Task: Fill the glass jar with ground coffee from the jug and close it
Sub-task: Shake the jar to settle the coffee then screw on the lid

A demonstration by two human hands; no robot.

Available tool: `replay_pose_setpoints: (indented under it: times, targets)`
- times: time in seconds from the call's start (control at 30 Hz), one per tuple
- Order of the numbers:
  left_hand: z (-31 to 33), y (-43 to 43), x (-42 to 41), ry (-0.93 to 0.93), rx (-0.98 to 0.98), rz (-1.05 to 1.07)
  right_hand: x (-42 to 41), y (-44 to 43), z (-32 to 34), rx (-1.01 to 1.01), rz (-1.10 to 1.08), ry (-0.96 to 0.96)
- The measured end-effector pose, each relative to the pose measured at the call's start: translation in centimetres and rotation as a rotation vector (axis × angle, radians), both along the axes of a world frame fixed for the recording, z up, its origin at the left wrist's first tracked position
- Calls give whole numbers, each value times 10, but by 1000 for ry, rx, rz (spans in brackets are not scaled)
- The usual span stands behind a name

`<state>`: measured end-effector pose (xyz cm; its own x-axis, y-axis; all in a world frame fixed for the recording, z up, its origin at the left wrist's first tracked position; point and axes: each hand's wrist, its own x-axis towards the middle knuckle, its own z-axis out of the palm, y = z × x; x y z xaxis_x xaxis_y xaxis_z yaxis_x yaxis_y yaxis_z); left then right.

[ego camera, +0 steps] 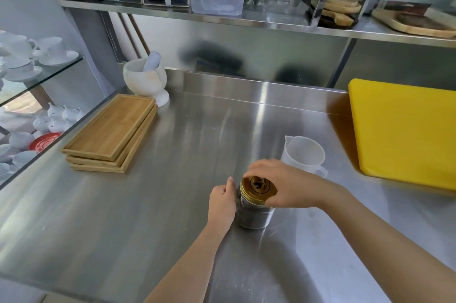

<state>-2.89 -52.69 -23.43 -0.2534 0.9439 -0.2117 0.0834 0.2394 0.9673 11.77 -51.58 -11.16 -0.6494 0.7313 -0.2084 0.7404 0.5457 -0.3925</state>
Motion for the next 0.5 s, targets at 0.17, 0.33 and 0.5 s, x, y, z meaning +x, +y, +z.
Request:
replay_pose_setpoints:
  times: [0.17,0.33,0.5]
  targets:
    - [0,-1,-1,-3,-5,-17,-13,-5,-9,305,-251,-297]
    - [0,-3,-1,43,-4,-17,-5,-2,-7,278,-333,-287]
    - [1,-4,1,36,-12,-17,4,2,-5,-46,-22,-4]
